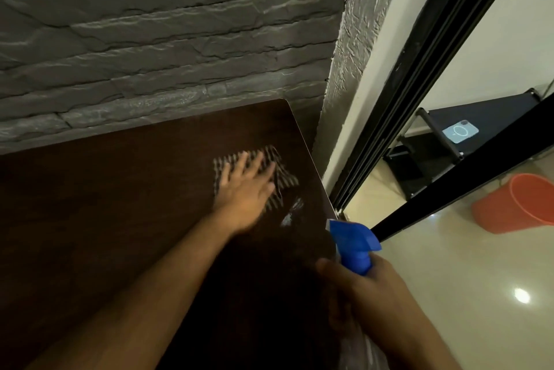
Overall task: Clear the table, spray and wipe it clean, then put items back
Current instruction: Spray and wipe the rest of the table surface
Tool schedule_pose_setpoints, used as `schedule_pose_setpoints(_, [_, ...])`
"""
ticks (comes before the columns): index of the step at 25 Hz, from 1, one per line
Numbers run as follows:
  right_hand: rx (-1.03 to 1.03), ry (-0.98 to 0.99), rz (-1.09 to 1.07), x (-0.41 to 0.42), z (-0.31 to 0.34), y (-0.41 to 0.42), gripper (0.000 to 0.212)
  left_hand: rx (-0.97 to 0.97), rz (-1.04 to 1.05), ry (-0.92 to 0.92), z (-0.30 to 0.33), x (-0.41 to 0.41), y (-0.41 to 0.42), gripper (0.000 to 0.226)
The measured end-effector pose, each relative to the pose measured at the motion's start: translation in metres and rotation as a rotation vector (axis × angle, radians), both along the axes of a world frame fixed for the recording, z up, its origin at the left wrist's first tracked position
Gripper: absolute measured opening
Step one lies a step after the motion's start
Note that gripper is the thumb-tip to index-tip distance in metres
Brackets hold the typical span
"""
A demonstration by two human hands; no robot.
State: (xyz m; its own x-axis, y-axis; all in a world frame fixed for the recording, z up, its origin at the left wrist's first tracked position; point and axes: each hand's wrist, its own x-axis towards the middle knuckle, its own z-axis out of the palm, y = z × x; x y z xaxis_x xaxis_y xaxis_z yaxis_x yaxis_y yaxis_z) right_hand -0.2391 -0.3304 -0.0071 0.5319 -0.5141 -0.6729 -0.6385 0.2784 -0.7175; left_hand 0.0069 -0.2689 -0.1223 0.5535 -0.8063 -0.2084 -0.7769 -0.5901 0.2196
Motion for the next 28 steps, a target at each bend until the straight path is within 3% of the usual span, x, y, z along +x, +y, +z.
schedule_pose_setpoints(3, [0.024, 0.007, -0.036, 0.0, 0.0, 0.0, 0.034, -0.071, -0.292, -0.049, -0.011, -0.068, 0.064, 0.052])
schedule_pose_setpoints(5, [0.035, 0.02, -0.056, -0.003, -0.001, -0.003, 0.031, -0.066, -0.221, -0.092, -0.015, -0.048, 0.069, 0.052])
schedule_pose_setpoints(7, [0.005, 0.028, -0.063, -0.008, 0.0, -0.004, 0.027, -0.044, -0.022, -0.049, -0.007, -0.014, 0.019, 0.051])
schedule_pose_setpoints(9, [-0.023, 0.024, -0.075, -0.011, 0.002, 0.0, 0.024, 0.02, 0.022, -0.022, 0.003, -0.006, -0.046, 0.051])
schedule_pose_setpoints(11, [-0.028, 0.021, -0.082, -0.014, 0.004, 0.002, 0.025, 0.0, -0.148, -0.033, 0.0, -0.046, -0.066, 0.052])
schedule_pose_setpoints(14, [0.008, 0.023, -0.07, -0.023, 0.01, 0.003, 0.03, -0.129, -0.402, -0.139, -0.023, -0.11, 0.018, 0.053])
schedule_pose_setpoints(17, [-0.033, 0.041, -0.061, -0.036, 0.007, -0.002, 0.029, -0.089, -0.275, -0.201, -0.023, -0.066, 0.044, 0.055])
schedule_pose_setpoints(19, [-0.061, 0.039, -0.075, -0.042, 0.004, -0.001, 0.027, -0.027, -0.056, -0.072, -0.01, -0.023, -0.011, 0.053])
schedule_pose_setpoints(21, [-0.055, 0.029, -0.092, -0.044, 0.002, 0.004, 0.026, 0.019, 0.032, -0.027, 0.003, -0.015, -0.07, 0.053])
schedule_pose_setpoints(23, [-0.047, 0.028, -0.099, -0.043, 0.001, 0.008, 0.028, 0.009, -0.071, -0.025, 0.001, -0.05, -0.083, 0.053])
schedule_pose_setpoints(26, [-0.023, 0.037, -0.11, -0.043, 0.003, 0.015, 0.029, -0.103, -0.475, -0.124, -0.019, -0.122, 0.006, 0.053])
schedule_pose_setpoints(28, [0.003, 0.034, -0.114, -0.047, 0.002, 0.016, 0.028, -0.099, -0.488, -0.156, -0.018, -0.117, 0.055, 0.054])
